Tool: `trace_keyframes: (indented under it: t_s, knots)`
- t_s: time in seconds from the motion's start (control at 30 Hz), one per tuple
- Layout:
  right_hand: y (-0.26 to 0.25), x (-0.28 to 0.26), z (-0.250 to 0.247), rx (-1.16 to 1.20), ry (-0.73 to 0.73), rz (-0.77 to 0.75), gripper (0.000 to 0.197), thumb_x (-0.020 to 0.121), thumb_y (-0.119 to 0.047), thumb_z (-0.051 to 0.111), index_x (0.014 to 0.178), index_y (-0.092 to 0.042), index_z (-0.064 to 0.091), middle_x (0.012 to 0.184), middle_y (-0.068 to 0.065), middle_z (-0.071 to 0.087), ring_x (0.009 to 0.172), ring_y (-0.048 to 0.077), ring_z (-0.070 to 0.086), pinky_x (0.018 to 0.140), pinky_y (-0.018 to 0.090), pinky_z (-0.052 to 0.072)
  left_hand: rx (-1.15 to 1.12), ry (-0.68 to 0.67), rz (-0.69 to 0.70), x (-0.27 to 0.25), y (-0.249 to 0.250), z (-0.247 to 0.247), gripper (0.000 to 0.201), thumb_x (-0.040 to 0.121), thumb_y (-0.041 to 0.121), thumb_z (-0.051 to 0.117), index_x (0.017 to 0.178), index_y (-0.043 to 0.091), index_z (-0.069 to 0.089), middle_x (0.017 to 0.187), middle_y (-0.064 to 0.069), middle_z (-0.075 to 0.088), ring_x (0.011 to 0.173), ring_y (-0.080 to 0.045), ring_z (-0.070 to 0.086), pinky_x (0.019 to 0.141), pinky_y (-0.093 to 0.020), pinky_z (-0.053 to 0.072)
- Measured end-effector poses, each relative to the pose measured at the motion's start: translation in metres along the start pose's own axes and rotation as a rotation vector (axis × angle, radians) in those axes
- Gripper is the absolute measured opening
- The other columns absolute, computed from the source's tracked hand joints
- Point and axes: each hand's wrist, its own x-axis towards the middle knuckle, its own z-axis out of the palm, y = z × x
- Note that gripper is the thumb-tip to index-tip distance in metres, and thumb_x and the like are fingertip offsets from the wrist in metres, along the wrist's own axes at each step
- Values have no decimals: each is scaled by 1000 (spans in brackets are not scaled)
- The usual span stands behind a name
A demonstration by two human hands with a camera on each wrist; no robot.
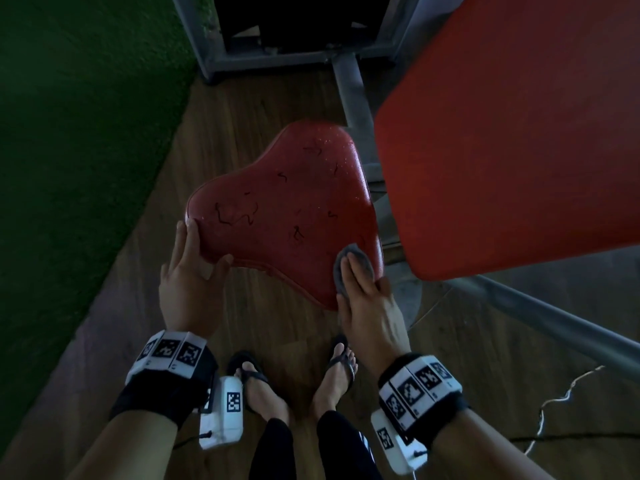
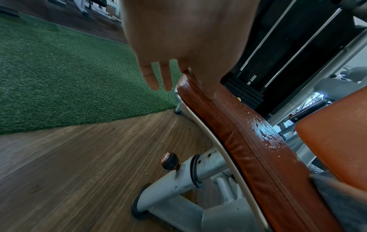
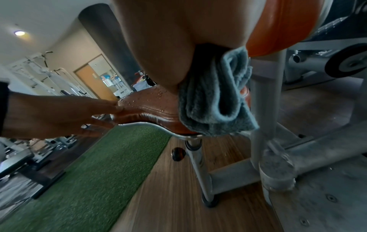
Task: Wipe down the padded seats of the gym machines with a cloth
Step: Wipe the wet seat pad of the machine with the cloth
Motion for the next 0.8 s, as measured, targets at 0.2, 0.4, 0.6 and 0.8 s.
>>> trace_keyframes:
  t_s: [0.2,0.4,0.6,0.8]
  knots:
    - [-13,27,0,69,31,10,53,94,-31,33,135,-7,56,147,6,48,120,25,49,101,36,46,-26,6,-17,-1,-1,2,79,92,41,62,155,33,16,162,8,15,139,-36,33,106,-51,36]
    - [-16,4,2,-7,-35,-172,51,92,-25,52,142,-17,48,152,-5,41,103,23,55,72,31,57,-33,8,-26,-1,-1,2,79,92,42,61,155,35,14,162,11,14,139,-34,34,107,-52,36]
    - [-25,39,13,-26,-112,-246,46,100,-29,39,145,-20,44,156,-7,34,111,24,54,87,33,50,-65,27,-9,-2,-4,5,78,92,41,61,155,31,17,162,9,15,140,-30,35,109,-45,32]
    - [-43,44,4,-7,-116,-204,49,97,-30,42,144,-18,45,153,-6,39,103,24,50,81,33,52,-57,31,-38,-2,-1,4,78,91,41,62,155,35,17,161,14,16,137,-34,36,103,-46,37]
